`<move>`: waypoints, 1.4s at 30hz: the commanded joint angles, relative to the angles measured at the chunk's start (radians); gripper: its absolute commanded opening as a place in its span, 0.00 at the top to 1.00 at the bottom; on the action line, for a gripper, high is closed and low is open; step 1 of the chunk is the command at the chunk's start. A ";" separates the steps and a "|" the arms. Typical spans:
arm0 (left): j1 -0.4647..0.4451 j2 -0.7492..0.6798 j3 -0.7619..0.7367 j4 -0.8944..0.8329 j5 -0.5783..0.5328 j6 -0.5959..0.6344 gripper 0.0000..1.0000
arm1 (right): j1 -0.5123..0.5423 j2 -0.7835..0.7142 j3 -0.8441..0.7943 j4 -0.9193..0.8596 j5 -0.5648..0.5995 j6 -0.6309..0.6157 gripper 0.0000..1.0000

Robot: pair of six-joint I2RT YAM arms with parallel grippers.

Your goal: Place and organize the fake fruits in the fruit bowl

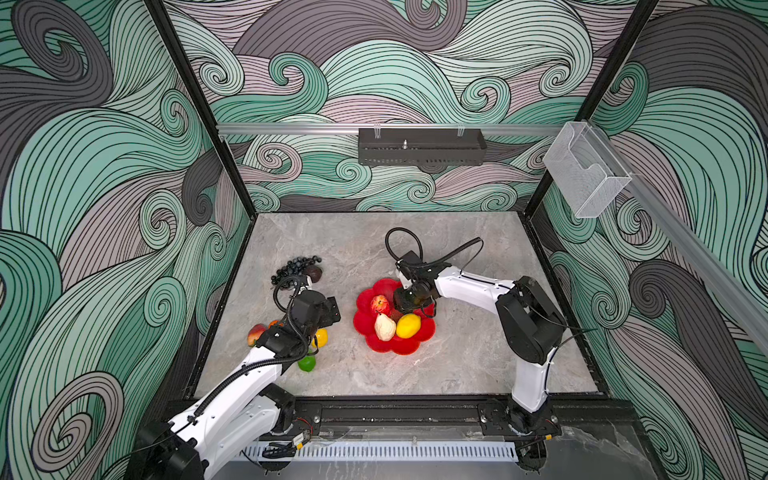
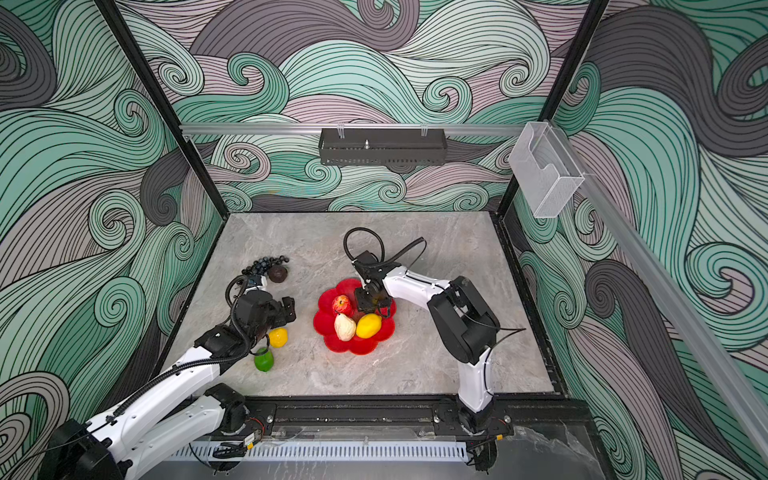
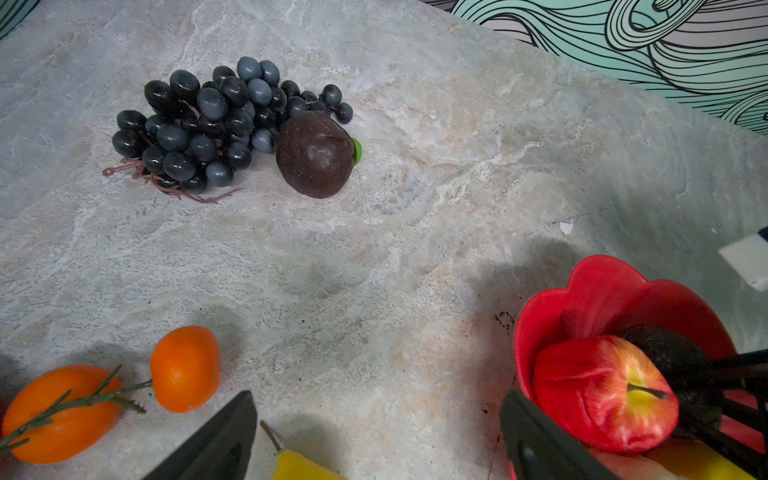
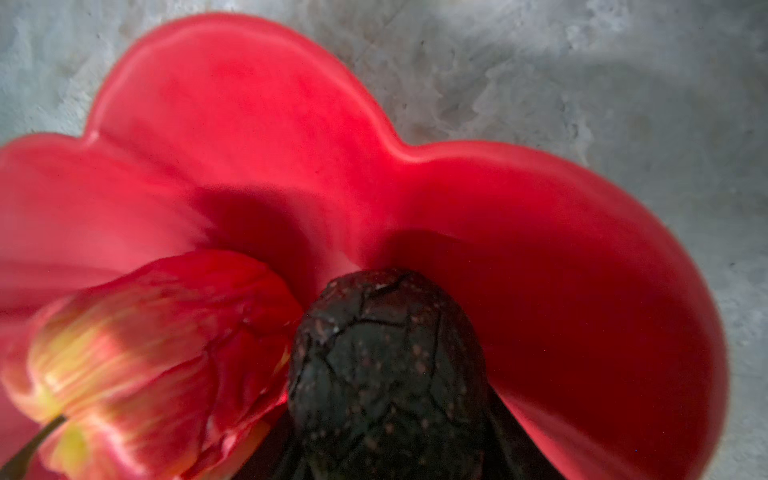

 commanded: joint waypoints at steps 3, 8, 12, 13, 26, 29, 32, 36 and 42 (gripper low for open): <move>0.006 0.008 0.038 -0.004 -0.003 0.004 0.06 | 0.003 -0.056 0.020 -0.007 0.032 -0.014 0.51; 0.005 0.005 0.039 -0.002 0.002 0.003 0.07 | 0.003 -0.094 0.020 -0.008 0.042 -0.008 0.52; 0.006 -0.017 0.036 0.031 0.071 0.005 0.07 | 0.001 -0.140 0.008 0.010 0.045 0.018 0.53; 0.005 -0.018 0.036 0.051 0.113 0.019 0.07 | 0.000 -0.156 -0.001 0.021 0.040 0.026 0.53; -0.160 0.059 0.111 0.365 0.352 0.147 0.09 | -0.052 -0.472 -0.308 0.528 -0.168 0.527 0.55; -0.228 0.078 0.077 0.509 0.345 0.230 0.09 | -0.051 -0.509 -0.369 0.647 -0.194 0.647 0.56; -0.282 0.103 0.024 0.677 0.348 0.316 0.09 | -0.051 -0.537 -0.426 0.746 -0.207 0.762 0.56; -0.322 0.160 0.011 0.793 0.358 0.377 0.10 | -0.049 -0.567 -0.495 0.868 -0.212 0.891 0.56; -0.338 0.232 0.033 0.848 0.313 0.364 0.12 | -0.011 -0.630 -0.511 0.880 -0.197 0.919 0.57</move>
